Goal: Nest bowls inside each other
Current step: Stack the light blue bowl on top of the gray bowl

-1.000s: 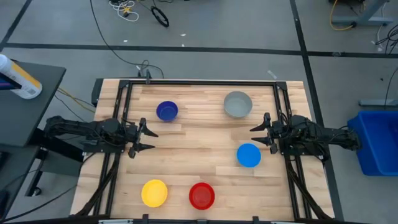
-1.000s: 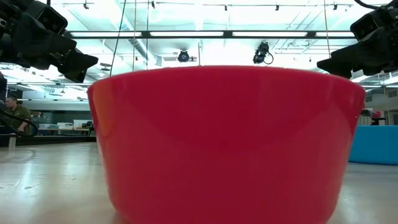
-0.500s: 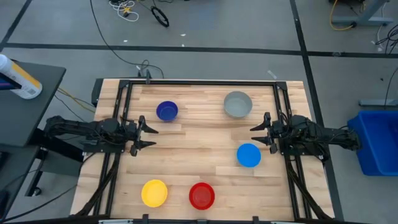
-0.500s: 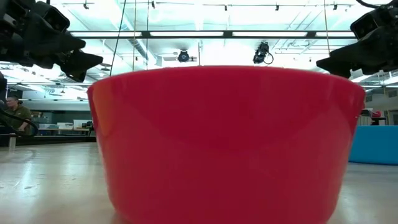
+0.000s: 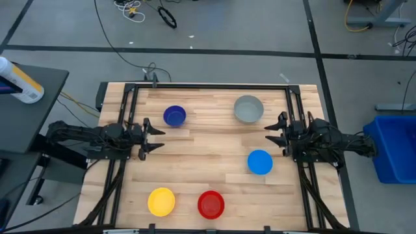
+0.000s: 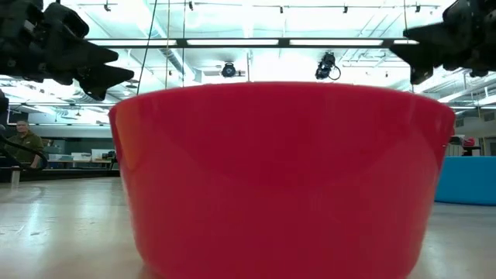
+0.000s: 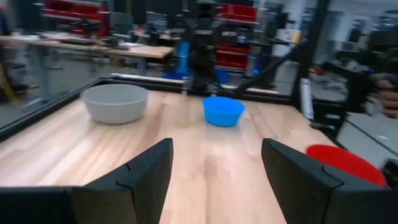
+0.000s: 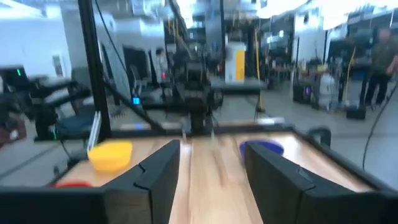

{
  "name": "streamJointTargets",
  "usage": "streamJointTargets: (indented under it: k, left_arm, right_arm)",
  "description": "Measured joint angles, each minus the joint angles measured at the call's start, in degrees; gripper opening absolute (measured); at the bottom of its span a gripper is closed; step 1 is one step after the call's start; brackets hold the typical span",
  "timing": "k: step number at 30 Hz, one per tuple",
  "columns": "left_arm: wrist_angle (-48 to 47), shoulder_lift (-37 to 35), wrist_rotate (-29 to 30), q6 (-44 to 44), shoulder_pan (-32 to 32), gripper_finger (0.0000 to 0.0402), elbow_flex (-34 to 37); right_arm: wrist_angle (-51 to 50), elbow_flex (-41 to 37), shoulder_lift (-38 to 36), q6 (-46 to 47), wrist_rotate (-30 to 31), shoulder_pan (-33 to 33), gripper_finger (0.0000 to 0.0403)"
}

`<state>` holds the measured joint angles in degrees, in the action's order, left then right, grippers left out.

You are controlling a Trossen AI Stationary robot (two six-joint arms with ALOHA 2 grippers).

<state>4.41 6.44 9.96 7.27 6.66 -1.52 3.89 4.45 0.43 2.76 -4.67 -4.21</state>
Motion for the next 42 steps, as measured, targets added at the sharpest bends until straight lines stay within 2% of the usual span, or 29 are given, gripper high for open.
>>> streamJointTargets:
  k: [3, 9, 13, 16, 18, 21, 25, 29, 35, 42]
  left_arm:
    - [-0.3, 0.1, 2.8, 0.2, 0.0, 0.0255, 0.0]
    - [-1.1, 0.3, 2.8, -0.3, 0.0, 0.0255, 0.0]
    - [-2.3, 0.3, 2.9, -0.7, 0.0, 0.0255, 0.0]
    - [-3.5, 0.3, 2.9, -0.9, 0.0, 0.0255, 0.0]
    - [-3.8, 0.4, 2.8, -0.9, 0.0, 0.0255, -0.1]
    - [-3.9, 0.7, 2.8, -1.3, 0.0, 0.0255, -0.1]
    - [-4.0, 0.7, 2.8, -2.0, 0.0, 0.0255, -0.1]
    - [-4.1, 0.7, 2.8, -2.0, 0.0, 0.0255, -0.1]
    - [-4.1, 0.7, 2.9, -2.0, 0.0, 0.0255, -0.1]
    - [-4.3, 0.7, 2.9, -2.1, 0.0, 0.0255, -0.1]
  right_arm:
    - [1.7, 0.0, 0.0, 1.5, 1.6, 0.0, 0.0186]
    - [-1.3, 0.0, 0.0, 3.3, 14.7, 0.0, 0.0182]
    - [-3.9, 0.0, 0.7, 11.3, 16.3, 0.0, 0.0179]
    - [-6.1, 0.0, 3.3, 14.8, 13.2, 0.0, 0.0179]
    - [-8.6, 0.0, 6.1, 19.4, 7.6, 0.0, 0.0177]
    - [-11.7, 0.0, 12.2, 25.7, 1.0, 0.0, 0.0175]
    - [-16.9, 1.2, 21.6, 28.8, -4.9, 0.0, 0.0175]
    - [-21.6, 6.2, 30.6, 27.1, -7.4, 0.2, 0.0175]
    - [-29.2, 13.4, 41.3, 22.7, -7.6, 0.2, 0.0174]
    - [-30.7, 14.5, 50.3, 21.2, -7.4, 0.2, 0.0174]
